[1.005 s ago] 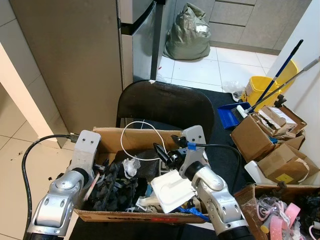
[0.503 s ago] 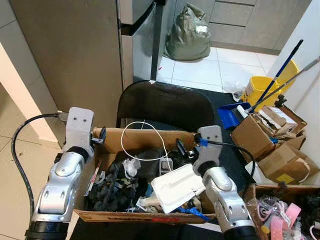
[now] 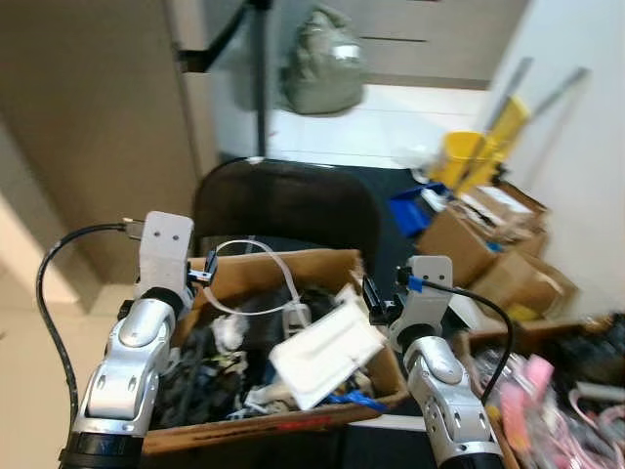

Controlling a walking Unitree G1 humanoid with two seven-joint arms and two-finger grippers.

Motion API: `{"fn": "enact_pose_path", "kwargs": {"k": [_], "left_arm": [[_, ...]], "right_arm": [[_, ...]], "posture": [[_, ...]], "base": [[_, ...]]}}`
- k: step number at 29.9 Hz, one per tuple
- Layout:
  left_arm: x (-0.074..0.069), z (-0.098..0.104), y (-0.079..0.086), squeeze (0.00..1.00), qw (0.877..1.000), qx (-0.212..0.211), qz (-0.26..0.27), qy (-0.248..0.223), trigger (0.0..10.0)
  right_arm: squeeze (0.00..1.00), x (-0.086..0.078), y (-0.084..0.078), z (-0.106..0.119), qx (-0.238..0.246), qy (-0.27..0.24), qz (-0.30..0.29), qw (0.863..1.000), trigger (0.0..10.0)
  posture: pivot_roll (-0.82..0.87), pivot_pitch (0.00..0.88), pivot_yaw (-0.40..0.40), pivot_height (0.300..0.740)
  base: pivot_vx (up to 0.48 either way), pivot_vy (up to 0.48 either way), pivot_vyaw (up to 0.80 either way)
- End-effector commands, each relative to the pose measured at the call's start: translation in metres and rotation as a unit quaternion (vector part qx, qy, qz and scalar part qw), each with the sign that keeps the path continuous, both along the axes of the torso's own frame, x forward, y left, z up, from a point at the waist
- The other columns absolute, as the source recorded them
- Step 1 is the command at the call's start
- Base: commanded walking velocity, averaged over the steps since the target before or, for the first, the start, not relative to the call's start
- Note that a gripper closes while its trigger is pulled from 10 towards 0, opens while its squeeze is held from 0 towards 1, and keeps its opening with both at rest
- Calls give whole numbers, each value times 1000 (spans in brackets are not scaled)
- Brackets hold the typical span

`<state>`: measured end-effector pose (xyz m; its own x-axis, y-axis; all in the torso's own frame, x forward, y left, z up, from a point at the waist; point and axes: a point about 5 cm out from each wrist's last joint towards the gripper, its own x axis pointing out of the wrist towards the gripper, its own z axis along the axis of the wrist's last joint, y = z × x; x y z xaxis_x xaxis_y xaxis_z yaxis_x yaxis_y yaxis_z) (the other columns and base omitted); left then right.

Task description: Picking trash to rubbish bin

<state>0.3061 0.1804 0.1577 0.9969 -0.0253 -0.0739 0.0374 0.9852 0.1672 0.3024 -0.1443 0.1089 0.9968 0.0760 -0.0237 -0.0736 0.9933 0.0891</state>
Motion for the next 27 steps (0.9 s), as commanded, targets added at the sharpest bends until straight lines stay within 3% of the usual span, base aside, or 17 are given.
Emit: {"fn": "enact_pose_path", "kwargs": {"k": [1,27], "left_arm": [[-2,-5,-1,0,1000,8,-1,8,10000],[-3,-8,1,0,1000,8,-2,17,10000]], "right_arm": [[0,-3,1,-2,1,5,-2,1000,10000],[0,-8,0,-7,-3,28,4,1000,10000]], "posture": [[22,99,6,740],[22,109,3,740]], "base": [[0,0,-800],[0,0,-800]]}}
